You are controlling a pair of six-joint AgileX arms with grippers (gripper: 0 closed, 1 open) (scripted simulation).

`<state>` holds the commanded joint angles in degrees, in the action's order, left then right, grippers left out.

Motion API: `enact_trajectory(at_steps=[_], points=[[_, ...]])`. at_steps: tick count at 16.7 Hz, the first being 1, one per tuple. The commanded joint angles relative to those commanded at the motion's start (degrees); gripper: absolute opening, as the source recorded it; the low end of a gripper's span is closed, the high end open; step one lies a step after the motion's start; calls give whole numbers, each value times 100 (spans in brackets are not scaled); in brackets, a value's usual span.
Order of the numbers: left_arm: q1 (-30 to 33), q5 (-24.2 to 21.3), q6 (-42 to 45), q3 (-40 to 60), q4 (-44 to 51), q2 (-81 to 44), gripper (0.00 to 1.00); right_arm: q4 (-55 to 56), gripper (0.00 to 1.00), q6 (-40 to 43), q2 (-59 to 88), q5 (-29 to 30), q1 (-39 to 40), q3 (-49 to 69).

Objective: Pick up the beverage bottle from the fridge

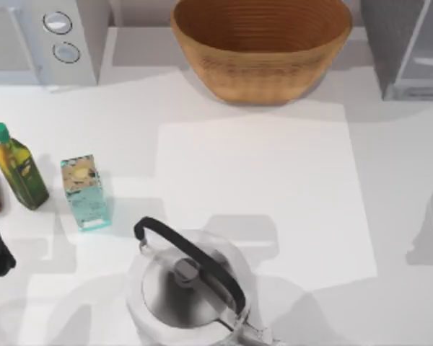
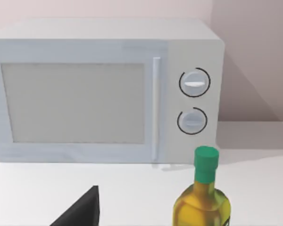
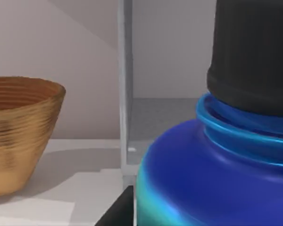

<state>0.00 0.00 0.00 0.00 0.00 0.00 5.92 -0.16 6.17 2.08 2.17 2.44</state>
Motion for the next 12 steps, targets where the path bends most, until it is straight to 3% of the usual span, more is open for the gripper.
enact_trajectory(at_steps=[5,12], points=[[0,0,0,0,0,0,100,1688,0,-17,2083,678,652,636],[0,0,0,0,0,0,100,4500,0,-65,6438,1886,1794,1596]])
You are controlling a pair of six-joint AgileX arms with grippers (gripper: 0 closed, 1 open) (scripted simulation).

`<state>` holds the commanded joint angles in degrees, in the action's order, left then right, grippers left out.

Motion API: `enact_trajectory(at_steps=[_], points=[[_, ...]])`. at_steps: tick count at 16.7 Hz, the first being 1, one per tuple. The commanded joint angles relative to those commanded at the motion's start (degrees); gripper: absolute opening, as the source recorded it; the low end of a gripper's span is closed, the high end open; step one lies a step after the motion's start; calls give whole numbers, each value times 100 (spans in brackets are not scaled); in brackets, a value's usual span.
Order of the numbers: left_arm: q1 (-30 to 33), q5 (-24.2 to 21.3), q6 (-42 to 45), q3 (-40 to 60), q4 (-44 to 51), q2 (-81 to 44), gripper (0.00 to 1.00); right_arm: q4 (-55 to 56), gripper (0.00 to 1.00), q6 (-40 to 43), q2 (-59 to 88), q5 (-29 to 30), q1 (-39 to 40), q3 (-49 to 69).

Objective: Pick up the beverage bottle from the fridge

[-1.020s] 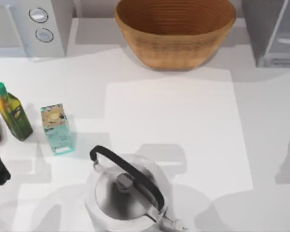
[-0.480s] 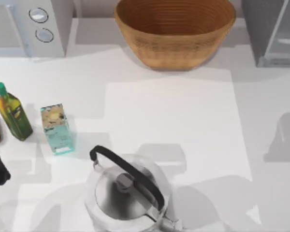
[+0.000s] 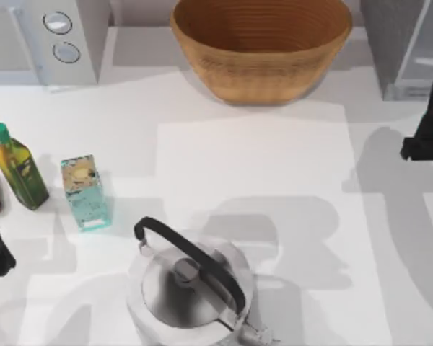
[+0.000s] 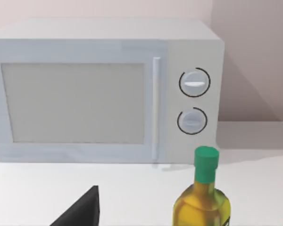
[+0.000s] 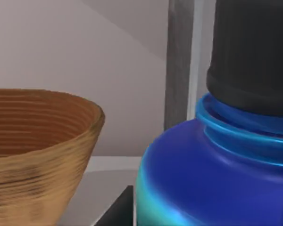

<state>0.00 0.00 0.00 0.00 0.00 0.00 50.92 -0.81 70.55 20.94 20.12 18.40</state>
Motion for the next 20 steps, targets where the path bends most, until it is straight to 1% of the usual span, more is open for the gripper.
enact_trajectory(at_steps=[4,9,13,18,20], points=[[0,0,0,0,0,0,100,1440,0,-11,2078,609,583,503],[0,0,0,0,0,0,100,2755,0,-1,3719,1137,1092,1004],[0,0,0,0,0,0,100,3094,0,5,4131,1269,1218,1141],[0,0,0,0,0,0,100,3086,0,-8,4142,1242,1189,1135],[0,0,0,0,0,0,100,3152,0,-17,4361,1154,1120,1355]])
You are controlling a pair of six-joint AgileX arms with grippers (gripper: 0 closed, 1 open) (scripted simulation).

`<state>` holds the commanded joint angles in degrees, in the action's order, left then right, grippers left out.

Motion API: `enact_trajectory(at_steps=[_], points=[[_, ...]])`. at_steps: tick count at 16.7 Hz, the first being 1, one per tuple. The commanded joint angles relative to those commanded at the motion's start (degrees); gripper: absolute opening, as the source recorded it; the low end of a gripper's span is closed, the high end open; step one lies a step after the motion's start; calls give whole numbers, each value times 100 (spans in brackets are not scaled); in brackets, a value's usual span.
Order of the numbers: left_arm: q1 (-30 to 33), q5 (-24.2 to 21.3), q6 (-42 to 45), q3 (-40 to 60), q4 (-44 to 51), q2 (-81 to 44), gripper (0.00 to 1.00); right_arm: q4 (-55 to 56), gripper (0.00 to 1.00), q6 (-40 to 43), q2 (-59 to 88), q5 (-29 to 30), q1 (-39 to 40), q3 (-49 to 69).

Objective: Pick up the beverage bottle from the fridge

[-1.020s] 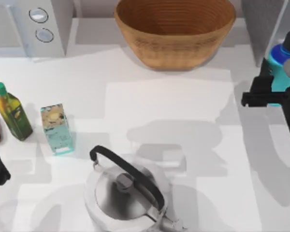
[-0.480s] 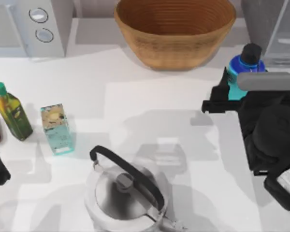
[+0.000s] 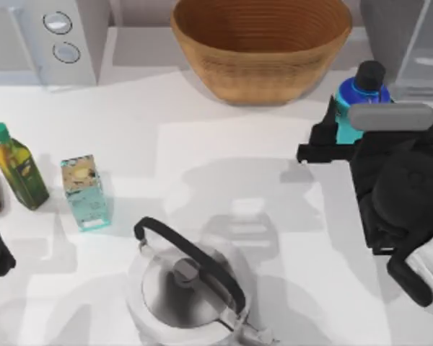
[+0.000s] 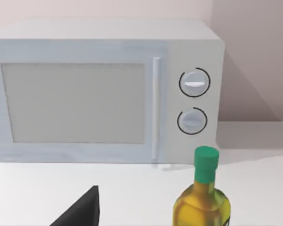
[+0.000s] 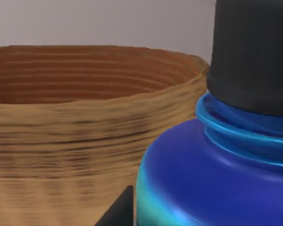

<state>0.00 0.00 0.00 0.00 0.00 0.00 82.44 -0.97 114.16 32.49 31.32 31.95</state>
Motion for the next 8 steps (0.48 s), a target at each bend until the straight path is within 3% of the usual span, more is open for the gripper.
enact_trajectory(at_steps=[8], points=[[0,0,0,0,0,0,100,107,0,36,1141,-392,-427,1006]])
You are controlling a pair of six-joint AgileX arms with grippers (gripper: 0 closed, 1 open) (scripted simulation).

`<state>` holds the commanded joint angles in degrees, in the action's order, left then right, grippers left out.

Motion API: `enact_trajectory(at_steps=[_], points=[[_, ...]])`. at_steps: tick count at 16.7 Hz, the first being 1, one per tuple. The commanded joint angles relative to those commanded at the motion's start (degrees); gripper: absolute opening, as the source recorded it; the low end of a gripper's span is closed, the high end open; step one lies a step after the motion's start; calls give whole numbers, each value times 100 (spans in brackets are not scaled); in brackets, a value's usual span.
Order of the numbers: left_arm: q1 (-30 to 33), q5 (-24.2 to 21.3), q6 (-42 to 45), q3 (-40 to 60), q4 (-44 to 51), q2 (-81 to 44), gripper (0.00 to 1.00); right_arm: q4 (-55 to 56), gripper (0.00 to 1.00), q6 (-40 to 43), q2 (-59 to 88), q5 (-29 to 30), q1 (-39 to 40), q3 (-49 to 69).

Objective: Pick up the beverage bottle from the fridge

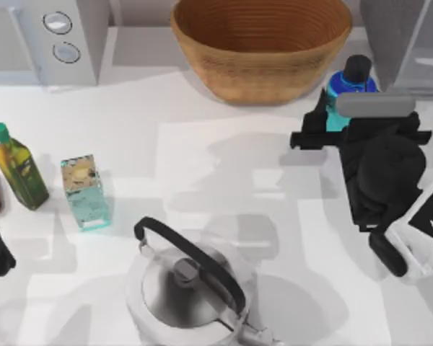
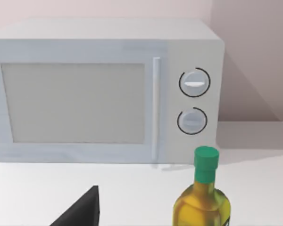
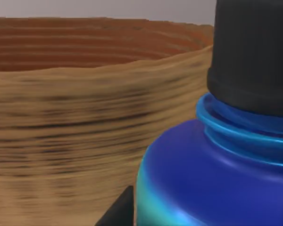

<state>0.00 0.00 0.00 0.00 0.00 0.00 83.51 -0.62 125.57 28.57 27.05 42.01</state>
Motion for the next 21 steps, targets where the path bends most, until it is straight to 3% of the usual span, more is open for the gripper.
enact_trajectory(at_steps=[2,15,21], points=[[0,0,0,0,0,0,100,0,0,0,0,0,0,0],[0,0,0,0,0,0,100,0,98,0,0,0,0,0],[0,0,0,0,0,0,100,0,100,0,0,0,0,0]])
